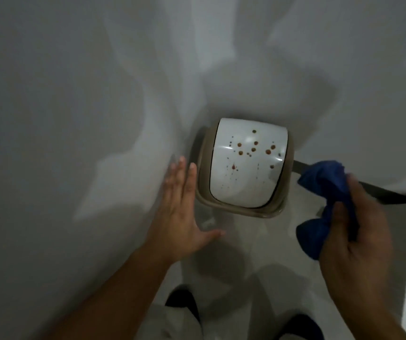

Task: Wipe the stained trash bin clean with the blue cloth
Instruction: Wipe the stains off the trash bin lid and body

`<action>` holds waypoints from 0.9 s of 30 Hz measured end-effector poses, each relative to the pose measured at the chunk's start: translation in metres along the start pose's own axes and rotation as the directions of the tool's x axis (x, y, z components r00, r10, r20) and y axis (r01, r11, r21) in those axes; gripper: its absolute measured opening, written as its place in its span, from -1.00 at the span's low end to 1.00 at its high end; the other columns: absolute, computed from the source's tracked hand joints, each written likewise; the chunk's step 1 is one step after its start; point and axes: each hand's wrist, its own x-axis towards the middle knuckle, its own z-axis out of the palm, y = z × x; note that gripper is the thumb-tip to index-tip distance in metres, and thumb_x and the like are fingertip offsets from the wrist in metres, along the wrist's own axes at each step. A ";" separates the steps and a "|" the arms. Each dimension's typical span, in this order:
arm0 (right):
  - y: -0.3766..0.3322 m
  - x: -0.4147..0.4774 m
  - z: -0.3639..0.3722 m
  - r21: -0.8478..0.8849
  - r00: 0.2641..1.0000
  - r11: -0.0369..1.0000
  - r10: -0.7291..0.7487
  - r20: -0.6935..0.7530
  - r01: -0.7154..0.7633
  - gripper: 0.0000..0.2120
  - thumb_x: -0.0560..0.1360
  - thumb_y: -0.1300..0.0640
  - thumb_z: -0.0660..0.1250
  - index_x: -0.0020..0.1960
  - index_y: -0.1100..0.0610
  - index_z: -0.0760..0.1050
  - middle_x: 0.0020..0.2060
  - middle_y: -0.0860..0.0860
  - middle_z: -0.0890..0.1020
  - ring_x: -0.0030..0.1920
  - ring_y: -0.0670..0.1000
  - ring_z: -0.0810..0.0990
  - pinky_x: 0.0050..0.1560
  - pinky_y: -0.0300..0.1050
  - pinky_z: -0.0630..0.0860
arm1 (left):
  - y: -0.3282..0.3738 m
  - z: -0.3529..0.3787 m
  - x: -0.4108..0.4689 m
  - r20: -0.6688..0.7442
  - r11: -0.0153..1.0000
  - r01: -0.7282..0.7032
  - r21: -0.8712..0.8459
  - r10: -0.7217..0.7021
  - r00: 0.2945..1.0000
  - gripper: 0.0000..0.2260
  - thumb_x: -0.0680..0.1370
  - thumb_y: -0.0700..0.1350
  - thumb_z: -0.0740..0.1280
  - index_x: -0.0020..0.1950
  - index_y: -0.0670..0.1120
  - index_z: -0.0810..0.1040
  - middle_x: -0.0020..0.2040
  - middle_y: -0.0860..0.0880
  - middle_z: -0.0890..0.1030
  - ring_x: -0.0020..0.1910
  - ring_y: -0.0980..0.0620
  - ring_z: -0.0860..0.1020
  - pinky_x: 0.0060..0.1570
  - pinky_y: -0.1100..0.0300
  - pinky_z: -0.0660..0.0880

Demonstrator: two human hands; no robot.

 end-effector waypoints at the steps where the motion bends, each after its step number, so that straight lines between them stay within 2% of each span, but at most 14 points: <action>1: 0.002 0.012 0.003 -0.022 0.998 0.998 -0.066 -0.026 0.065 -0.61 0.61 0.00 0.07 0.43 -0.16 0.23 0.21 0.02 0.47 0.19 -0.05 0.48 0.20 -0.18 0.38 | -0.004 0.004 0.005 0.026 0.999 -0.046 0.027 0.045 0.999 0.22 0.26 0.49 0.35 0.57 -0.08 -0.29 0.59 -0.05 -0.33 0.57 -0.06 -0.29 0.49 -0.09 -0.15; 3: 0.002 0.035 0.011 -0.094 0.983 0.980 -0.178 -0.040 0.173 -0.61 0.63 0.03 0.05 0.45 -0.08 0.23 0.25 0.14 0.43 0.22 -0.02 0.43 0.23 -0.28 0.33 | -0.013 0.012 0.014 0.056 0.994 -0.081 0.078 0.076 0.995 0.20 0.27 0.50 0.31 0.56 -0.08 -0.31 0.59 -0.03 -0.34 0.56 -0.01 -0.31 0.48 -0.03 -0.18; 4: 0.002 0.043 0.017 -0.131 0.976 0.968 -0.217 -0.018 0.212 -0.60 0.63 0.03 0.05 0.46 -0.06 0.23 0.28 0.16 0.41 0.23 0.02 0.43 0.22 -0.25 0.35 | -0.020 0.015 0.018 0.056 0.993 -0.080 0.093 0.075 0.996 0.20 0.27 0.52 0.30 0.56 -0.05 -0.34 0.58 0.01 -0.37 0.55 0.03 -0.34 0.47 0.00 -0.20; 7: 0.002 0.056 0.033 -0.274 0.942 0.901 -0.324 0.089 0.336 -0.56 0.58 0.12 0.09 0.46 0.00 0.25 0.33 0.20 0.36 0.21 0.22 0.44 0.13 0.04 0.43 | -0.035 0.027 0.026 0.047 0.985 -0.145 0.088 0.142 0.989 0.19 0.28 0.52 0.28 0.54 -0.02 -0.38 0.56 0.07 -0.40 0.54 0.09 -0.34 0.46 0.09 -0.23; 9: 0.008 0.056 0.041 -0.325 0.904 0.845 -0.376 0.202 0.425 -0.47 0.49 0.23 0.22 0.43 0.01 0.27 0.32 0.18 0.34 0.17 0.27 0.43 0.04 0.18 0.49 | -0.041 0.038 0.024 0.025 0.976 -0.196 0.094 0.195 0.981 0.16 0.31 0.51 0.27 0.55 -0.04 -0.36 0.57 0.06 -0.38 0.55 0.09 -0.31 0.46 0.07 -0.22; 11: 0.016 0.057 0.047 -0.381 0.873 0.792 -0.383 0.301 0.478 -0.32 0.37 0.31 0.37 0.43 0.03 0.27 0.33 0.23 0.38 0.13 0.30 0.43 -0.12 0.22 0.54 | -0.048 0.054 0.020 -0.029 0.979 -0.191 0.070 0.194 0.981 0.12 0.34 0.51 0.25 0.56 -0.03 -0.34 0.58 0.07 -0.36 0.55 0.12 -0.30 0.45 0.05 -0.20; 13: 0.023 0.058 0.052 -0.425 0.852 0.741 -0.413 0.322 0.519 -0.31 0.35 0.28 0.40 0.43 0.05 0.28 0.33 0.28 0.40 0.11 0.32 0.43 -0.19 0.21 0.53 | -0.055 0.071 0.017 -0.081 0.987 -0.161 0.012 0.162 0.984 0.06 0.37 0.49 0.23 0.55 0.02 -0.35 0.58 0.11 -0.34 0.54 0.18 -0.31 0.45 0.05 -0.18; 16: 0.029 0.056 0.061 -0.388 0.857 0.767 -0.420 0.298 0.511 -0.48 0.49 0.09 0.19 0.45 0.02 0.25 0.37 0.26 0.35 0.24 0.34 0.36 -0.03 0.30 0.49 | -0.057 0.098 0.020 -0.227 0.982 -0.170 -0.082 0.148 0.963 -0.07 0.45 0.40 0.22 0.56 0.09 -0.29 0.61 0.06 -0.17 0.55 0.19 -0.19 0.49 0.07 -0.09; 18: 0.033 0.053 0.067 -0.329 0.874 0.816 -0.398 0.277 0.476 -0.50 0.53 0.05 0.15 0.47 -0.02 0.22 0.42 0.22 0.27 0.34 0.28 0.29 0.16 0.28 0.41 | -0.052 0.112 0.024 -0.390 0.958 -0.211 -0.194 0.122 0.913 -0.16 0.49 0.30 0.27 0.58 0.04 -0.12 0.60 0.04 -0.01 0.57 0.17 -0.07 0.52 0.16 -0.01; 20: 0.036 0.053 0.071 -0.279 0.892 0.854 -0.375 0.253 0.438 -0.51 0.55 0.03 0.14 0.47 -0.07 0.20 0.46 0.18 0.21 0.39 0.21 0.26 0.27 0.21 0.34 | -0.050 0.124 0.029 -0.535 0.917 -0.310 -0.249 0.137 0.834 -0.31 0.53 0.16 0.32 0.54 -0.06 0.11 0.57 0.05 0.10 0.57 0.10 0.06 0.53 0.11 0.08; 23: 0.035 0.058 0.076 -0.252 0.893 0.863 -0.387 0.229 0.438 -0.53 0.56 0.03 0.06 0.46 -0.03 0.24 0.47 0.17 0.23 0.40 0.21 0.26 0.30 0.25 0.35 | -0.050 0.139 0.032 -0.649 0.893 -0.410 -0.188 0.200 0.734 -0.52 0.53 -0.03 0.37 0.39 -0.12 0.33 0.51 -0.05 0.23 0.53 -0.05 0.22 0.48 -0.01 0.25; 25: 0.032 0.062 0.077 -0.257 0.879 0.845 -0.419 0.229 0.469 -0.54 0.56 0.14 0.11 0.45 0.02 0.27 0.46 0.17 0.26 0.42 0.21 0.25 0.29 0.29 0.36 | -0.051 0.147 0.032 -0.685 0.898 -0.424 -0.117 0.236 0.689 -0.59 0.53 -0.10 0.37 0.35 -0.10 0.39 0.48 -0.13 0.27 0.52 -0.06 0.24 0.46 0.07 0.28; 27: 0.028 0.064 0.079 -0.263 0.860 0.823 -0.445 0.250 0.503 -0.52 0.54 0.22 0.17 0.45 0.03 0.28 0.45 0.17 0.28 0.44 0.20 0.21 0.30 0.32 0.34 | -0.052 0.153 0.031 -0.688 0.906 -0.419 -0.068 0.261 0.677 -0.60 0.56 -0.12 0.35 0.39 -0.06 0.39 0.47 -0.15 0.29 0.55 0.00 0.19 0.48 0.18 0.22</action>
